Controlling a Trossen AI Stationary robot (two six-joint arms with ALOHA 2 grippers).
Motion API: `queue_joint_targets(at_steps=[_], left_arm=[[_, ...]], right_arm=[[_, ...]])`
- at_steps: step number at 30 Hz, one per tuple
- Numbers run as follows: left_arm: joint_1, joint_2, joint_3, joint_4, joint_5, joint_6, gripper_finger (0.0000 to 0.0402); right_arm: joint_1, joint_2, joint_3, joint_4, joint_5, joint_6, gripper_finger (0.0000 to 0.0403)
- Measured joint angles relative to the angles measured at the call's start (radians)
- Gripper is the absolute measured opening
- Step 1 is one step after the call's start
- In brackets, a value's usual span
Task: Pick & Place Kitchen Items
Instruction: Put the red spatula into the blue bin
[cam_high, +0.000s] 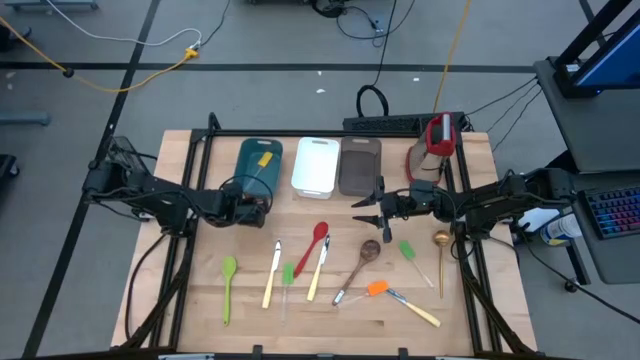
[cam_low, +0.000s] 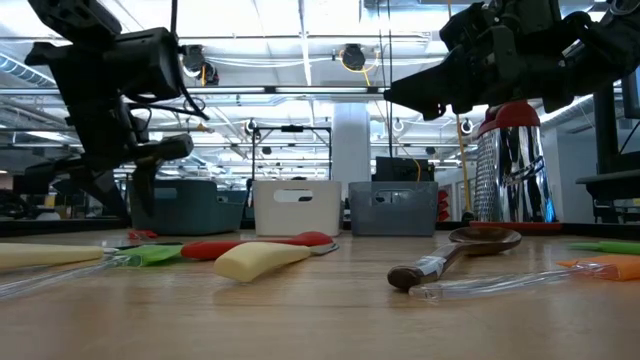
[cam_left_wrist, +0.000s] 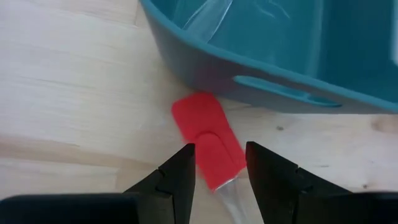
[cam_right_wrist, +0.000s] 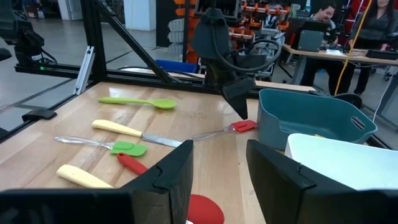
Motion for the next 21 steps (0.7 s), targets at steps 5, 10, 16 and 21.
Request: queue_joint_targets(at_steps=[5,10,16,21], left_arm=[[0.003,0.028,0.0,0.027,0.001,0.0,0.0145],[0.003,0.084,0.0,0.029,0.042,-0.019,0.0145],[0.002,0.133,0.004,0.023,0.043,-0.026,0.0145],[0.003,0.135,0.004,0.019,0.035,-0.019,0.0145]], right_arm=[[0.0,0.0,0.0,0.0,0.0,-0.001,0.0141],[0.0,0.0,0.0,-0.005,0.0,-0.001,0.0141],[0.0,0.0,0.0,-0.007,0.0,-0.001,0.0141],[0.0,0.0,0.0,-0.008,0.0,-0.004,0.0141]])
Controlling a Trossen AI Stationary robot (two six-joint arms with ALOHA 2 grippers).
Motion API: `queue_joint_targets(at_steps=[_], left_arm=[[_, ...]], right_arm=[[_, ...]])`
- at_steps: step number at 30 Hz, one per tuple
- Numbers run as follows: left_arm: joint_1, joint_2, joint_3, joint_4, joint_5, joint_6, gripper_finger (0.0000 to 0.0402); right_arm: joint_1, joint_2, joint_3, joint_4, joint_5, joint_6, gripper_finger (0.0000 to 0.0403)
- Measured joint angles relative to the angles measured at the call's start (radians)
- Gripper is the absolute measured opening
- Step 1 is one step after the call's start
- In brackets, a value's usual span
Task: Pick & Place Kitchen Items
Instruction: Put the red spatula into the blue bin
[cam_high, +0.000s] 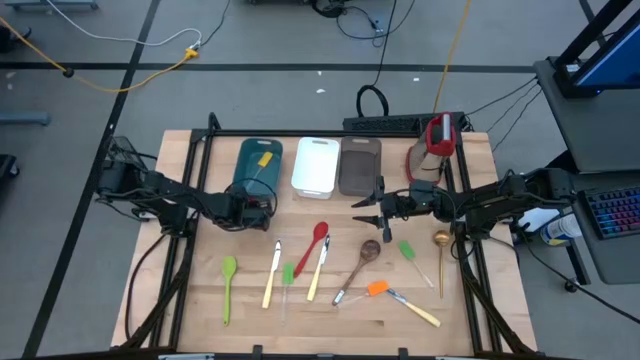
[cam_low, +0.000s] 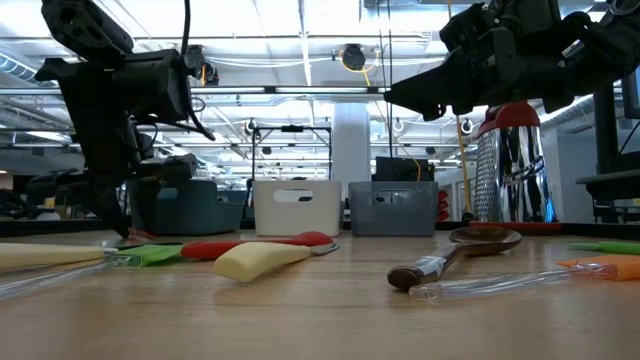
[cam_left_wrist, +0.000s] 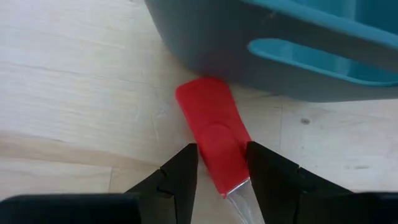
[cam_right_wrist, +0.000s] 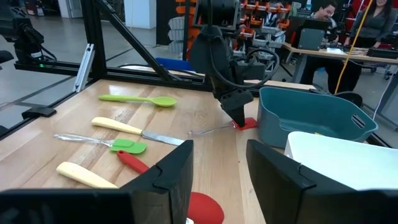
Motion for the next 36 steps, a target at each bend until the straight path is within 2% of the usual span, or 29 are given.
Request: queue_joint_targets(at_steps=[11,22,29,33,36], left_arm=[[0.043,0.003,-0.004,0.131,-0.017,0.143,0.014],[0.067,0.003,-0.004,0.19,-0.068,0.192,0.0013],[0.062,0.003,-0.004,0.218,-0.043,0.209,0.0025],[0.044,0.003,-0.004,0.218,-0.023,0.205,0.0008],[0.029,0.003,-0.004,0.217,-0.004,0.191,0.0013]], right_arm=[[0.0,0.0,0.0,0.0,0.0,-0.001,0.0141],[0.0,0.0,0.0,-0.001,0.0,-0.001,0.0141],[0.0,0.0,0.0,-0.001,0.0,-0.001,0.0141],[0.0,0.0,0.0,-0.001,0.0,-0.001,0.0141],[0.0,0.0,0.0,-0.001,0.0,-0.001,0.0141]])
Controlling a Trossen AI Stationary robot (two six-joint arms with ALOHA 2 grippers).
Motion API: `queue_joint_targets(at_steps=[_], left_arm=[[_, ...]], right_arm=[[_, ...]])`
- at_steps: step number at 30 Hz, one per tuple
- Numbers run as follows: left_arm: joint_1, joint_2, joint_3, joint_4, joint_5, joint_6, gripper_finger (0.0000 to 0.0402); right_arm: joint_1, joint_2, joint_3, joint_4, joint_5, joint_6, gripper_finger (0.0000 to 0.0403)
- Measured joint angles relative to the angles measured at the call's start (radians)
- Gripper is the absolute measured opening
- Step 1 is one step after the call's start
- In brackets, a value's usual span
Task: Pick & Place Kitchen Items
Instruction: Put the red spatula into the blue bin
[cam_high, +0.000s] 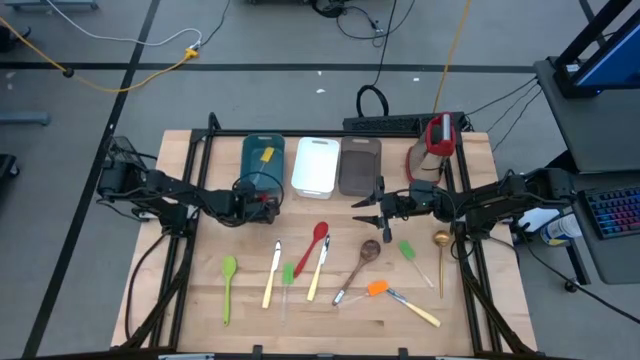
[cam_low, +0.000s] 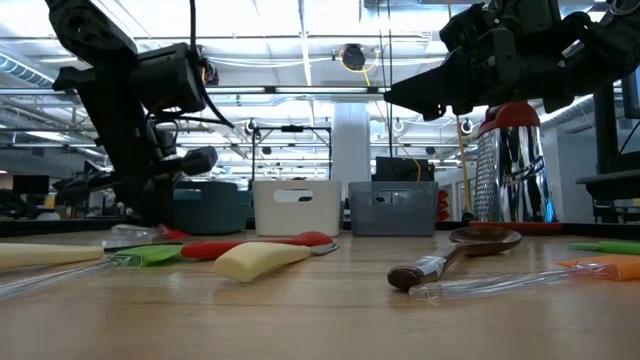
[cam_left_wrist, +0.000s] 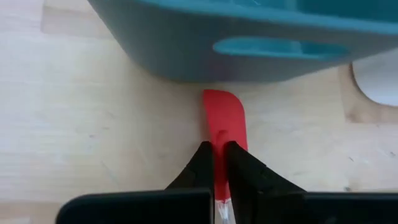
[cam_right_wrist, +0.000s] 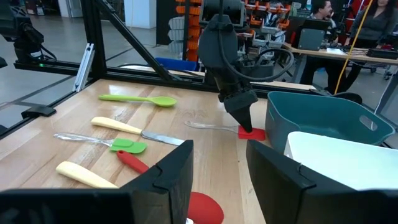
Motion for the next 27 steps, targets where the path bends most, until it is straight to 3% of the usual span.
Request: queue_joint_targets(at_steps=[13,27], left_arm=[[-0.056,-0.069,0.001,0.006,0.131,-0.025,0.0017],[-0.121,-0.166,0.0,0.078,0.042,0.036,0.0009]], right_arm=[[0.0,0.0,0.0,-0.008,0.0,0.0,0.0141],[0.0,0.0,0.0,-0.014,0.0,-0.004,0.0141]])
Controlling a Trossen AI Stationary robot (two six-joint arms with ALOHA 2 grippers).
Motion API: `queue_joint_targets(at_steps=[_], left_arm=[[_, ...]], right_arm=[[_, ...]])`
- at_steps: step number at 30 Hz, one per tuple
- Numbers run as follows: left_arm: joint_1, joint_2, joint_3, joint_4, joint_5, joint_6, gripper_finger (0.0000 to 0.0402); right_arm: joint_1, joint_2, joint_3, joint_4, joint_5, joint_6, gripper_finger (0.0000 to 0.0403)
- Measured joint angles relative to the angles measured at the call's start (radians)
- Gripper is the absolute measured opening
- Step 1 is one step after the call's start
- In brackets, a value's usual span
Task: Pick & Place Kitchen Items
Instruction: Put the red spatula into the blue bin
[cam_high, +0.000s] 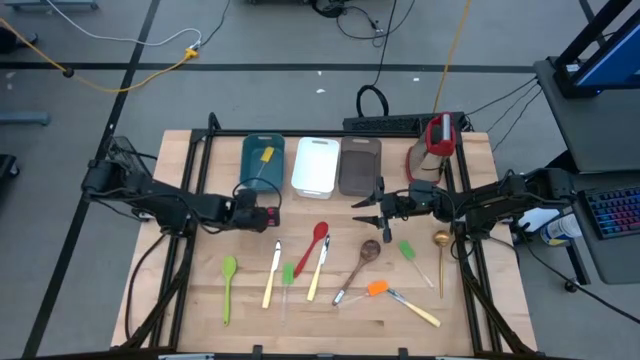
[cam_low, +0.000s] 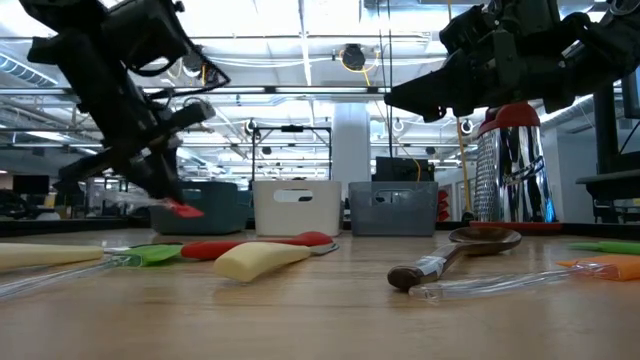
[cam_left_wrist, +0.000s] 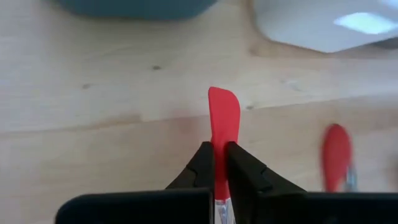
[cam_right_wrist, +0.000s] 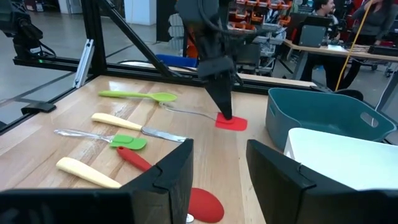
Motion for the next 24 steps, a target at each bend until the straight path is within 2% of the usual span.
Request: queue_joint_targets(at_steps=[7,12,17,24], left_arm=[[-0.017,-0.05,0.0,0.153,-0.059,0.149,0.0016],[-0.002,-0.089,0.0,0.185,-0.099,0.232,0.0006],[0.036,-0.138,0.0,0.185,-0.111,0.308,0.0016],[0.141,-0.208,0.0,0.18,-0.116,0.437,0.0007]], right_arm=[[0.0,0.0,0.0,0.0,0.0,0.0,0.0141],[0.0,0.0,0.0,0.0,0.0,-0.013,0.0141],[0.0,0.0,0.0,0.0,0.0,-0.015,0.0141],[0.0,0.0,0.0,0.0,0.0,-0.015,0.0141]])
